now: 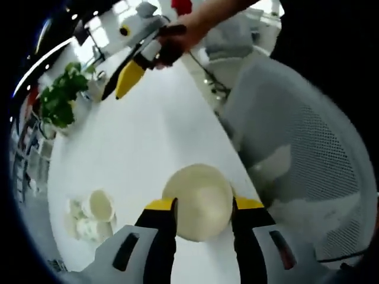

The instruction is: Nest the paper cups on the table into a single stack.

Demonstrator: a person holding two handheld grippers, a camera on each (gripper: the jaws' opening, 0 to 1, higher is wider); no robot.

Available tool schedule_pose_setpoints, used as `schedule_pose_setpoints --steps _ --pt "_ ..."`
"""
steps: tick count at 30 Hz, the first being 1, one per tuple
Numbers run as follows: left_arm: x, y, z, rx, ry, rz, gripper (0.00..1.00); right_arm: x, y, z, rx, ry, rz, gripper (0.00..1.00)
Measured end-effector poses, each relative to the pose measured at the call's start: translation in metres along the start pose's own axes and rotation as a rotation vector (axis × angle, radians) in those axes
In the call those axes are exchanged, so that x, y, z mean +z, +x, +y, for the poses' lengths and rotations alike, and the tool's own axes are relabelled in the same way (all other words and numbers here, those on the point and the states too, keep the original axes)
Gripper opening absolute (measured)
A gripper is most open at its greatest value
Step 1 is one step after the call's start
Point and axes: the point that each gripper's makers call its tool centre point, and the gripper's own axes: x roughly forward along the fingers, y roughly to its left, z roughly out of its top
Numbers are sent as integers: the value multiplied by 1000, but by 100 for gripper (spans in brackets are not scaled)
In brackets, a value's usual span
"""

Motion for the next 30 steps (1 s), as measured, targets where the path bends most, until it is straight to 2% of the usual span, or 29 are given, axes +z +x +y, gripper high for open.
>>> schedule_pose_setpoints --steps 3,10,15,26,30 --pt "1 -2 2 14 15 0 39 0 -1 0 -1 5 -5 91" --pt "-2 -7 0 -2 3 8 41 0 -1 -3 -2 11 -14 91" --pt "-5 -10 2 7 -27 9 47 1 1 -2 3 12 -18 91" --pt "-11 -15 3 16 -90 -3 48 0 2 -4 0 18 -22 91" --pt "-11 -16 4 22 -120 -25 48 0 0 -5 -5 18 -19 91"
